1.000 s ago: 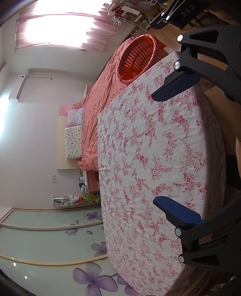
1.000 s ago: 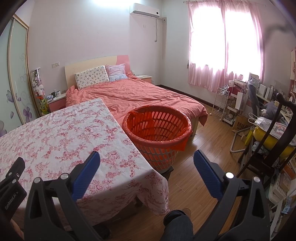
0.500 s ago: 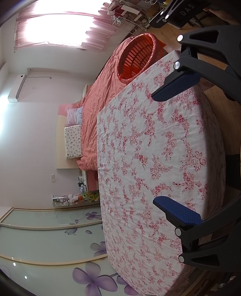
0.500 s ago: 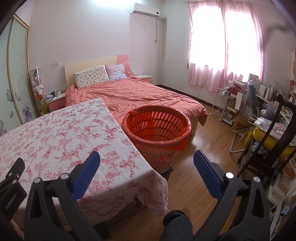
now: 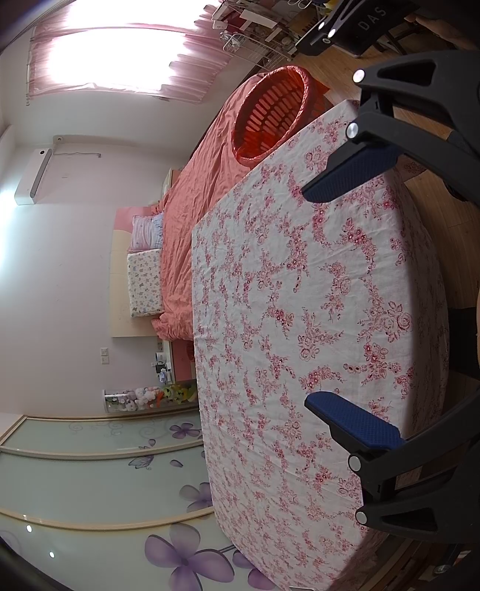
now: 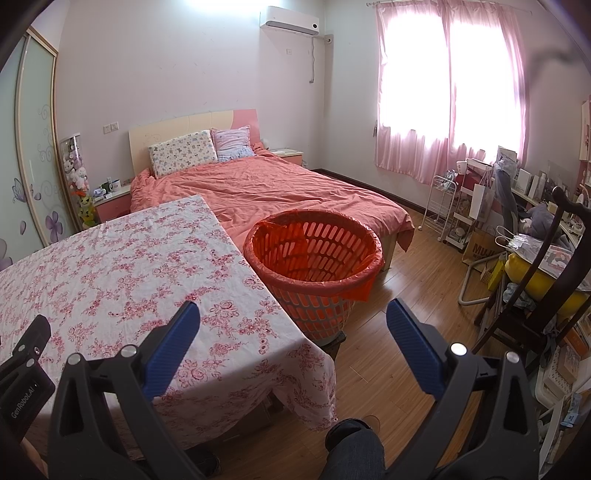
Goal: Collect trash
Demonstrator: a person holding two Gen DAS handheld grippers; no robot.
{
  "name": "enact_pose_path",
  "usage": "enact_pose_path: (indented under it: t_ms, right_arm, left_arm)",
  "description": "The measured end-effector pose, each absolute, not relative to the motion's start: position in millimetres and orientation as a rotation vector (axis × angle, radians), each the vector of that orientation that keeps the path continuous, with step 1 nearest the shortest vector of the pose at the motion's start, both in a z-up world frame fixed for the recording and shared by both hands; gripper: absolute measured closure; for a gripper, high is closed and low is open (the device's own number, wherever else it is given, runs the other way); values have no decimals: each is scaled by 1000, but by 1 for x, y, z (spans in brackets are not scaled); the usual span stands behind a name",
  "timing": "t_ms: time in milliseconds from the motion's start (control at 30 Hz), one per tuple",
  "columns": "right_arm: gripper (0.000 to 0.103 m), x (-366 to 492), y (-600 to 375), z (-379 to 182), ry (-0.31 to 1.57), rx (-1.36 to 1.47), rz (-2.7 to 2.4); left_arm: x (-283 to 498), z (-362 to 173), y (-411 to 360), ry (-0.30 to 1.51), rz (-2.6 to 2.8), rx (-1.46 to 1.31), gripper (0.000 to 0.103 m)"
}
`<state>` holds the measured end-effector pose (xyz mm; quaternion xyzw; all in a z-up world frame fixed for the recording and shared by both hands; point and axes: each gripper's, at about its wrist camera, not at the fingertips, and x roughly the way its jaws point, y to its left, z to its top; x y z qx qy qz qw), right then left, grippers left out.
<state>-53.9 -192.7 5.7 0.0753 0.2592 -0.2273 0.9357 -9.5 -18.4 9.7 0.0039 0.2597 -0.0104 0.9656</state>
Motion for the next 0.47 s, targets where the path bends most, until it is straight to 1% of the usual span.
enact_pose_path:
  t_ms: [467]
  right_arm:
    - [4,-54,-193,6,530,153,-464]
  left_arm:
    - [-10,7,-17,526,-16,9,2]
